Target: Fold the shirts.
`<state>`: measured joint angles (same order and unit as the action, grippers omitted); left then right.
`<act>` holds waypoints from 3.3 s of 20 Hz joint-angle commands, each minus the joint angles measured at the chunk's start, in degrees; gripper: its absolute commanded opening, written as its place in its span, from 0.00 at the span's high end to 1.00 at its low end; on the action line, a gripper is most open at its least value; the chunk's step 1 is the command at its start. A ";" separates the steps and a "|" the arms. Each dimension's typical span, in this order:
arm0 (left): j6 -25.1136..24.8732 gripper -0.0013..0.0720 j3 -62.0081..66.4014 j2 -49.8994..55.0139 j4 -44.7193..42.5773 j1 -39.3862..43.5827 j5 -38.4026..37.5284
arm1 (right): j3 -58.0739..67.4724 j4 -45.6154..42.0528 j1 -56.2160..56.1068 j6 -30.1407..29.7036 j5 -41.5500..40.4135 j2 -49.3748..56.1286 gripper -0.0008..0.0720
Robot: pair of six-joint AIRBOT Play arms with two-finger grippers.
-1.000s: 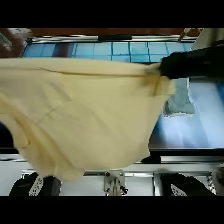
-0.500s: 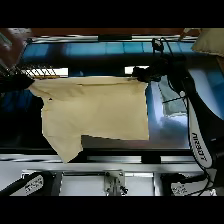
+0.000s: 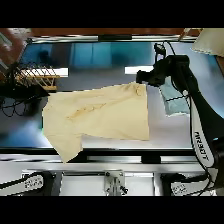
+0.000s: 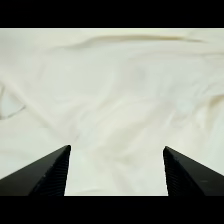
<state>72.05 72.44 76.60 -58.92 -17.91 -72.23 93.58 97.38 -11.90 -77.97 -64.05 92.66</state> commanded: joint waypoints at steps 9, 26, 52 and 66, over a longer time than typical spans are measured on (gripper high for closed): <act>2.01 0.11 -23.61 -6.84 -8.44 -14.19 -10.43 | -38.03 11.91 18.29 -18.16 -15.98 -20.35 0.05; -0.92 0.26 -30.88 -1.60 -4.09 -9.42 5.90 | -43.12 14.71 18.86 -15.91 -14.67 -21.53 0.05; -6.45 0.94 5.53 -24.63 16.06 -9.27 6.03 | -21.97 22.14 6.95 -21.14 5.20 -36.44 0.87; 9.66 0.93 31.08 -48.06 -7.06 -9.29 3.50 | 13.94 1.57 6.97 -11.63 -9.92 -54.27 0.87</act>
<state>78.54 103.35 29.43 -59.13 -27.22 -61.28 106.19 105.47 -4.91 -91.59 -65.54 38.76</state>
